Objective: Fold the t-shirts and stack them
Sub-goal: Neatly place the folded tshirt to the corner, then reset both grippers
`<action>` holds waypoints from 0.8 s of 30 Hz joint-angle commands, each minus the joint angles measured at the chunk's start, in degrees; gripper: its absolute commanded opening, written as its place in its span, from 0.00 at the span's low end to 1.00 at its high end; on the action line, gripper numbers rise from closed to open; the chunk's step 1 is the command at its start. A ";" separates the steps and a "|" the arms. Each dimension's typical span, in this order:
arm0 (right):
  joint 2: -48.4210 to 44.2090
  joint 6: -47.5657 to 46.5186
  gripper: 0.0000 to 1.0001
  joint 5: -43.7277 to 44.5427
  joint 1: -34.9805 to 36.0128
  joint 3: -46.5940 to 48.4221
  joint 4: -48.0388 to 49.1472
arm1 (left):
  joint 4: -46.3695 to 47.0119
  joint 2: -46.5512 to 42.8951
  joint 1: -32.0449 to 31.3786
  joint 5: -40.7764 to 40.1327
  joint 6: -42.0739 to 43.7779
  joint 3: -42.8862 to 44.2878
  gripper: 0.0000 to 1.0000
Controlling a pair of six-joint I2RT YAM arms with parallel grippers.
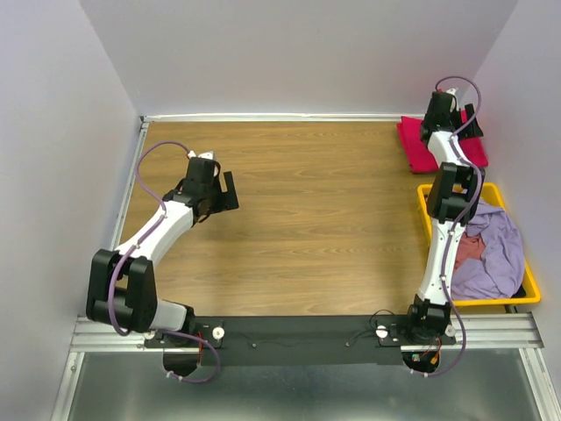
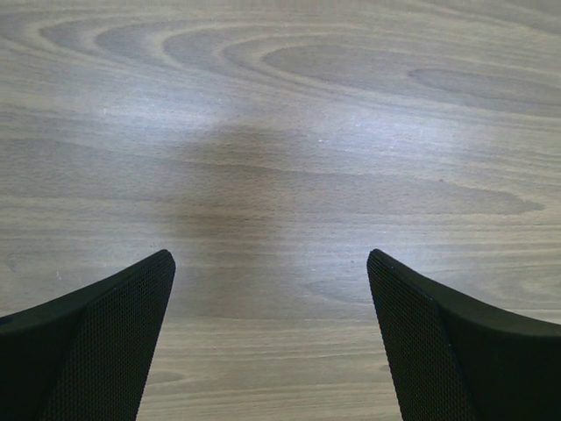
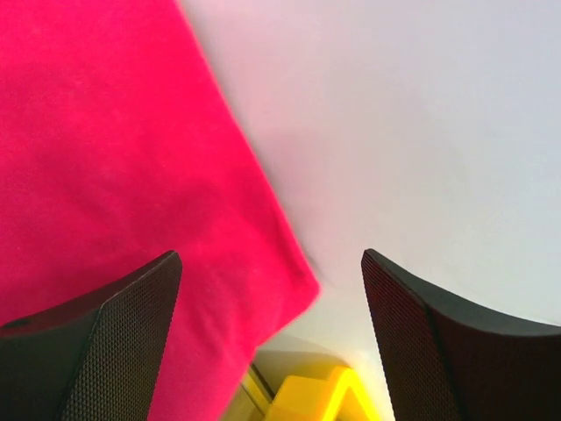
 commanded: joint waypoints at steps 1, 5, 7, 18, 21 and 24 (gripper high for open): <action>-8.55 2.61 0.90 2.63 0.97 -1.68 1.77 | -0.32 -3.14 0.29 -1.13 -1.13 2.76 0.98; -17.16 5.77 0.95 0.88 2.72 -8.18 1.51 | -1.02 -6.66 0.29 -3.23 -0.96 3.90 0.98; -23.64 8.05 1.00 -1.32 4.21 -12.82 0.81 | -2.07 -9.28 0.29 -5.24 -0.26 5.22 0.98; -61.44 36.79 1.00 -21.88 6.07 -30.31 -13.96 | -5.24 -28.09 0.29 -19.05 -0.25 10.15 0.98; -73.28 41.37 1.00 -31.52 6.07 -35.95 -14.05 | -5.77 -34.68 0.29 -22.48 -2.44 9.27 0.98; -82.98 44.00 1.00 -34.20 6.24 -44.91 -14.05 | -5.33 -41.98 0.29 -26.52 -4.29 5.68 0.98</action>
